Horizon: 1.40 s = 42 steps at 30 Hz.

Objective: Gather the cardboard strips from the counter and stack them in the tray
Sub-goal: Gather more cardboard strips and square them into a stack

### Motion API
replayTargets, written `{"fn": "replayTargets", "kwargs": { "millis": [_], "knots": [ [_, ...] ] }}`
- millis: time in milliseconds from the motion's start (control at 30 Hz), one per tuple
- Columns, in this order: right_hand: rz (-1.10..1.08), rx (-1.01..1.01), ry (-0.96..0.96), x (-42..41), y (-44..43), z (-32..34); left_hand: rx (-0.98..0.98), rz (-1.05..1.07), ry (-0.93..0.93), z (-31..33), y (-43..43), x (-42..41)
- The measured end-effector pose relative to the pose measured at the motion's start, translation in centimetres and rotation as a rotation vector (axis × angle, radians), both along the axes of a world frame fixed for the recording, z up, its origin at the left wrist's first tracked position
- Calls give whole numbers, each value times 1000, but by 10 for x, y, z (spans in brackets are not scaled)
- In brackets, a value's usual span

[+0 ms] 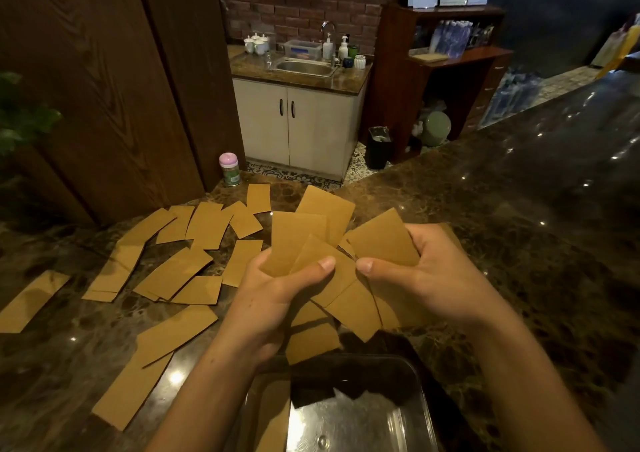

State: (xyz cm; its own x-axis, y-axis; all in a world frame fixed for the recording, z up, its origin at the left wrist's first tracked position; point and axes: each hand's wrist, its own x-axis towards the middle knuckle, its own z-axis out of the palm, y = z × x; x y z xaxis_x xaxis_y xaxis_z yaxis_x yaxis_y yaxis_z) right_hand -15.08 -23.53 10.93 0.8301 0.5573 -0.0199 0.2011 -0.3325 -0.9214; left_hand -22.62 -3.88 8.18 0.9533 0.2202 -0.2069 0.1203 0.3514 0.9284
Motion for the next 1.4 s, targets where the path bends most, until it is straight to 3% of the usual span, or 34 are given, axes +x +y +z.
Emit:
{"fn": "replayTargets", "kwargs": {
  "millis": [100,267,433,633,900,1067,1267,1400],
  "knots": [
    [-33,113,45,-1,-3,0,-33,11,-11,2,0,-2],
    [111,20,90,-6,8,-9,-22,-14,-52,2,-2,1],
    [-32,111,20,-11,10,-19,-70,30,-53,0,-3,0],
    [-208,408,162,-15,13,-25,-128,33,-74,-1,-6,1],
    [-334,499,188,-23,24,-41,-221,-71,-78,-6,-10,2],
    [-359,661,344,-25,21,-39,-182,-50,-138,-8,-6,3],
    [-276,620,349,-22,21,-30,-27,-29,-170,-11,-10,4],
    [-251,616,319,-17,22,-24,-37,-45,-184,-12,-10,3]
  ]
}}
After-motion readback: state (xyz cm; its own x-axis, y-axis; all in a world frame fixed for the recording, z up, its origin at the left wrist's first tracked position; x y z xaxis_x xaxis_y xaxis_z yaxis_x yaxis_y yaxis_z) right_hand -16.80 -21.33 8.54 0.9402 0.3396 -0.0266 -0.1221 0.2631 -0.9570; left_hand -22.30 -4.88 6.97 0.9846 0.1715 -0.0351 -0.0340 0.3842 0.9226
